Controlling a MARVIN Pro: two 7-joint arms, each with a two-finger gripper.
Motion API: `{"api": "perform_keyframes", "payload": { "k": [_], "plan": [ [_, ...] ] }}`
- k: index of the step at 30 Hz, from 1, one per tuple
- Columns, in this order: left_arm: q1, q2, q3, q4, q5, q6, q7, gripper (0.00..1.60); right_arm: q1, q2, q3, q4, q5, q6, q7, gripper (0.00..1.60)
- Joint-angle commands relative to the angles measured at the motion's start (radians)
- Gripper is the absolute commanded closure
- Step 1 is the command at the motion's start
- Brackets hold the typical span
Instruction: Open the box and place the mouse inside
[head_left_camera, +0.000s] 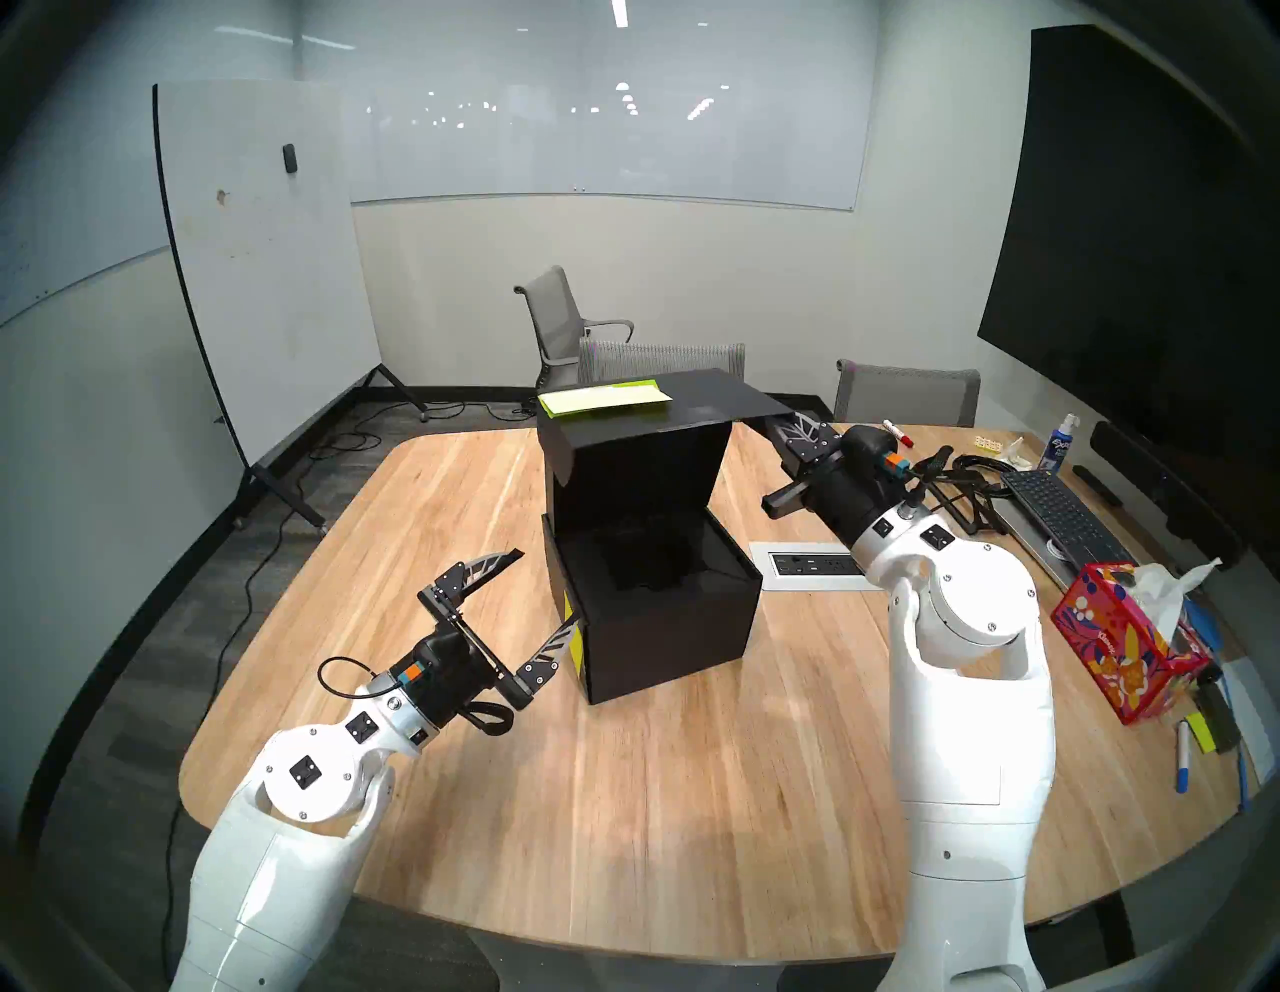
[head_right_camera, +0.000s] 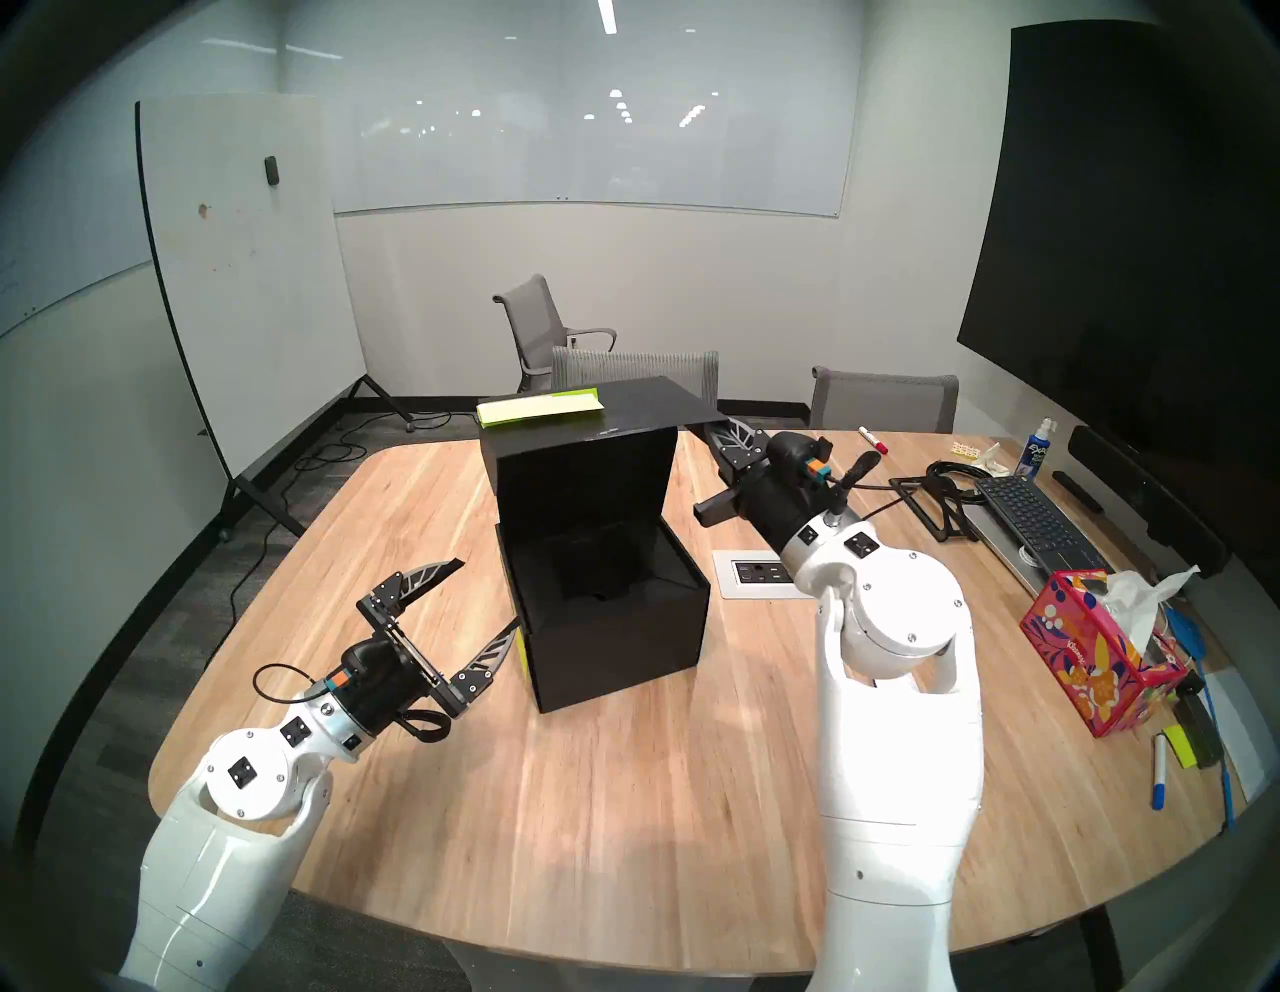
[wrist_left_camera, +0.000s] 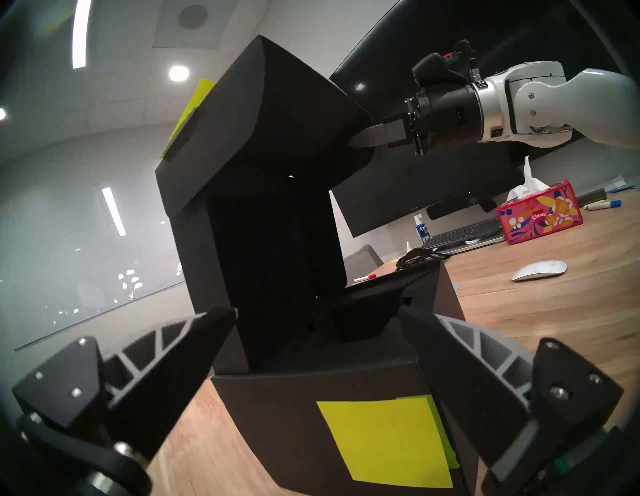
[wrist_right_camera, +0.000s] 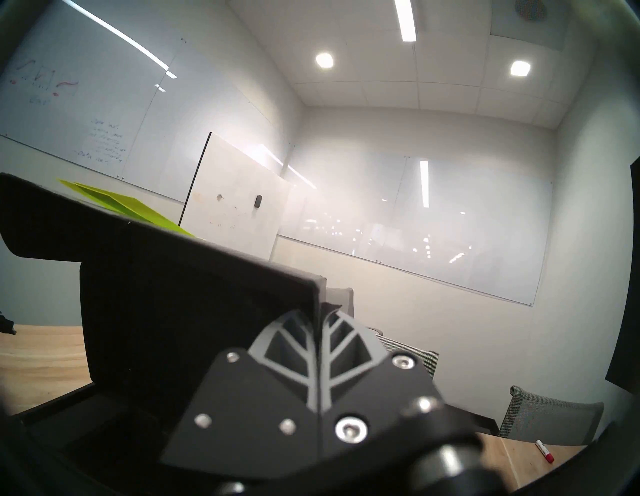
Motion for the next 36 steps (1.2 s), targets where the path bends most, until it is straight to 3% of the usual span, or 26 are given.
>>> {"api": "perform_keyframes", "payload": {
  "k": [1,17,26,36],
  "plan": [
    [-0.055,-0.006,0.006,0.014,-0.024,0.024,-0.006,0.0,0.005,-0.002,0.004,-0.003,0.012,-0.005,0.004,1.6],
    [-0.133,-0.021,0.033,0.054,-0.052,0.076,-0.037,0.0,0.019,-0.005,0.012,0.031,0.017,-0.017,0.003,1.6],
    [-0.159,-0.032,0.038,0.083,-0.115,0.14,-0.066,0.0,0.029,-0.002,0.023,0.054,0.02,-0.027,0.004,1.6],
    [-0.154,-0.023,0.042,0.13,-0.126,0.132,-0.101,0.0,0.053,-0.006,0.022,0.077,0.017,-0.03,0.008,1.6]
  ]
}}
